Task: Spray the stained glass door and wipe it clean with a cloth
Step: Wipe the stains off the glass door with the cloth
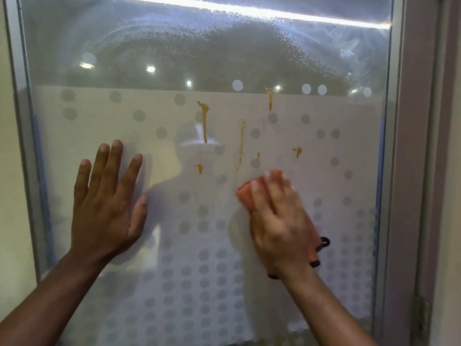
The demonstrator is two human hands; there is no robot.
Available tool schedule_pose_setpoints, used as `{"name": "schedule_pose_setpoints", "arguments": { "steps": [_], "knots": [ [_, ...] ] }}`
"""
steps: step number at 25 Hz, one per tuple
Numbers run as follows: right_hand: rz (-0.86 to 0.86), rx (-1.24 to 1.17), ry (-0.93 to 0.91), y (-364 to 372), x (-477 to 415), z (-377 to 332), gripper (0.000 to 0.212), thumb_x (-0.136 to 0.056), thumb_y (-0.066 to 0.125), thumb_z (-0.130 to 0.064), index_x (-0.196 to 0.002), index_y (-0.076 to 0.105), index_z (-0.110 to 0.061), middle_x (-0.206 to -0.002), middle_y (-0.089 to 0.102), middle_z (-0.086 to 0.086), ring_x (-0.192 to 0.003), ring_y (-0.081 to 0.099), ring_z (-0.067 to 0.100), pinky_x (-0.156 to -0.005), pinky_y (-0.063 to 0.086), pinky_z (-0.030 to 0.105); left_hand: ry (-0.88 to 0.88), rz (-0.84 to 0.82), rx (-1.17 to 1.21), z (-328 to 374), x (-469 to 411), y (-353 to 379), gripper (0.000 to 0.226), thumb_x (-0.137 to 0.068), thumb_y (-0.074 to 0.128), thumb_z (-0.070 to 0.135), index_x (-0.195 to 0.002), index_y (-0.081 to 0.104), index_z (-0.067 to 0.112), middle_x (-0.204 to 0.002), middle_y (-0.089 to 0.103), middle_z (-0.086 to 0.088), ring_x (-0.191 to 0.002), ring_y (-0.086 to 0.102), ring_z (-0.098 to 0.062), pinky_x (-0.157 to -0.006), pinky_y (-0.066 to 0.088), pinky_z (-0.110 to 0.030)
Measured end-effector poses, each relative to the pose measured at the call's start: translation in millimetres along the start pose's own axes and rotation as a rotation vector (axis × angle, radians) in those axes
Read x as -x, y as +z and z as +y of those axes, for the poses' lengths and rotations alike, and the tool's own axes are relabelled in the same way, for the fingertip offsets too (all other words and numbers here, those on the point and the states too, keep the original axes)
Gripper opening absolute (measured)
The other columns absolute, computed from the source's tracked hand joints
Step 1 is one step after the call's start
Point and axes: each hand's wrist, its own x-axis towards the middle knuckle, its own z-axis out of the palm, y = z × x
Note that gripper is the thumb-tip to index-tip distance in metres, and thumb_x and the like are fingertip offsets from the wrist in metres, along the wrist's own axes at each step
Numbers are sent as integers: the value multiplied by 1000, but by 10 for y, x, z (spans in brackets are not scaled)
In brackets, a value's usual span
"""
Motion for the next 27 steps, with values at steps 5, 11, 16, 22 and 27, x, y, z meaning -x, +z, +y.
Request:
{"name": "schedule_pose_setpoints", "arguments": {
  "steps": [5, 11, 16, 22, 27],
  "knots": [
    [93, -54, 518, -245, -196, 856, 58, -105, 58, -12, -161, 44, -2, -172, 34, 24, -162, 29, 42, -127, 34, 61, -15, -17, 7, 20, -6, -6, 74, -109, 36, 47, -176, 20, 18, -185, 11, -16, -173, 10, -37, -139, 9, -58],
    [127, -169, 519, -64, -253, 270, 59, -106, 57, -17, -161, 43, -1, -171, 36, 23, -162, 30, 40, -132, 30, 55, -24, -39, 10, 29, -6, -13, 75, -109, 35, 47, -176, 18, 17, -185, 10, -17, -173, 9, -37, -139, 11, -60],
    [60, -161, 305, 201, -273, -704, 56, -100, 61, -11, -155, 54, -3, -166, 45, 23, -156, 38, 50, -127, 37, 54, -30, -59, 7, 28, -2, -24, 74, -110, 35, 47, -176, 19, 18, -185, 10, -17, -173, 9, -37, -138, 13, -63],
    [-54, -175, -97, 305, -139, -1268, 53, -103, 65, -8, -155, 57, -14, -170, 43, 11, -160, 34, 42, -121, 43, 58, -36, -83, 33, 69, -34, -94, 75, -108, 38, 45, -175, 21, 17, -185, 10, -18, -173, 9, -37, -138, 14, -64],
    [-14, 54, 226, 123, -82, -700, 59, -102, 65, -27, -159, 52, -26, -174, 37, 10, -157, 42, 35, -123, 30, 61, -35, -58, 101, -43, -46, -211, 70, -110, 38, 45, -173, 29, 16, -184, 17, -18, -172, 14, -37, -138, 17, -59]
  ]
}}
